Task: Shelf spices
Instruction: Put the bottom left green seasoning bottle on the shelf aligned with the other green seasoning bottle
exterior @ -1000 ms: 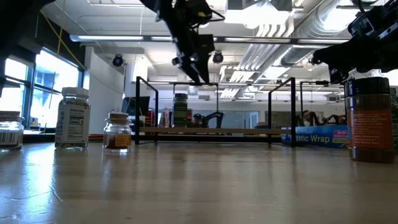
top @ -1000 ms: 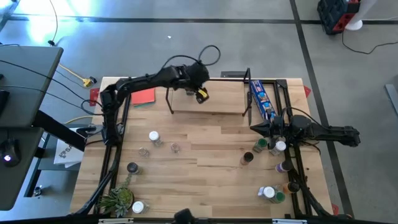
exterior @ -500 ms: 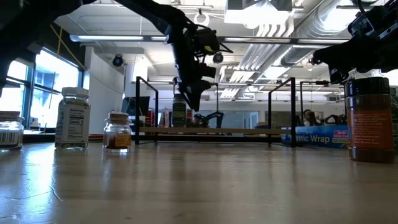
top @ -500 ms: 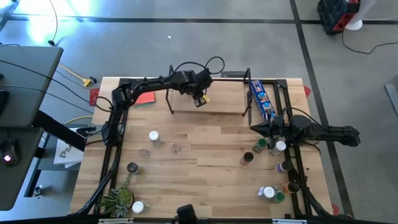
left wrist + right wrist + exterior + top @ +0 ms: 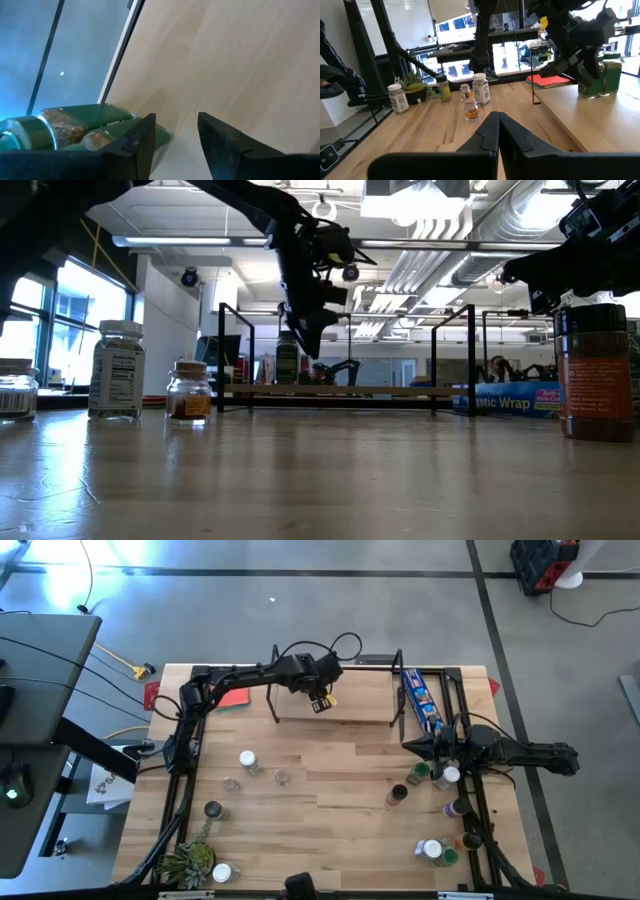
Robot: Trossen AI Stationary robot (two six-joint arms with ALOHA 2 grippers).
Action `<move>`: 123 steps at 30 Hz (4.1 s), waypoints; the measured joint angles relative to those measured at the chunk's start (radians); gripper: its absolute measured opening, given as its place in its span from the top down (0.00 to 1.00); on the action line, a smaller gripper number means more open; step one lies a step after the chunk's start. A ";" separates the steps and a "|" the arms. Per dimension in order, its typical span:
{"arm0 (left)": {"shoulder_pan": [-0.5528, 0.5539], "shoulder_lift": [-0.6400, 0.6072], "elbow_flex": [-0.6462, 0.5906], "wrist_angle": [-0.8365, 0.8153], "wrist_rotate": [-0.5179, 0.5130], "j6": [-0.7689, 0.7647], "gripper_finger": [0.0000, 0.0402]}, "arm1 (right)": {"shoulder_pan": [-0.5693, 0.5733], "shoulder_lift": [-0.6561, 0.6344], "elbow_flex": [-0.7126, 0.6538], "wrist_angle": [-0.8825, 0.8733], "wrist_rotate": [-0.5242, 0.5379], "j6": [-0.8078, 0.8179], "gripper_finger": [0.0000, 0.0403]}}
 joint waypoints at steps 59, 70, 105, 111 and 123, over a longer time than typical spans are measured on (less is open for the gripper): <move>-0.616 -1.370 -0.936 0.321 -0.475 -0.211 0.68 | -0.208 1.277 0.774 0.377 -0.164 -0.122 1.00; -0.604 -1.354 -0.937 0.223 -0.390 -0.285 0.68 | -0.414 1.765 1.358 -0.176 -0.205 -0.344 1.00; -0.605 -1.312 -0.937 0.227 -0.361 -0.298 0.68 | -0.508 2.140 1.664 -0.327 -0.147 -0.315 1.00; -0.605 -1.309 -0.937 0.227 -0.362 -0.297 0.68 | -0.465 2.115 1.684 -0.460 -0.212 -0.392 1.00; -0.604 -1.309 -0.937 0.227 -0.366 -0.297 0.68 | -0.411 2.164 1.683 -0.299 -0.149 -0.435 1.00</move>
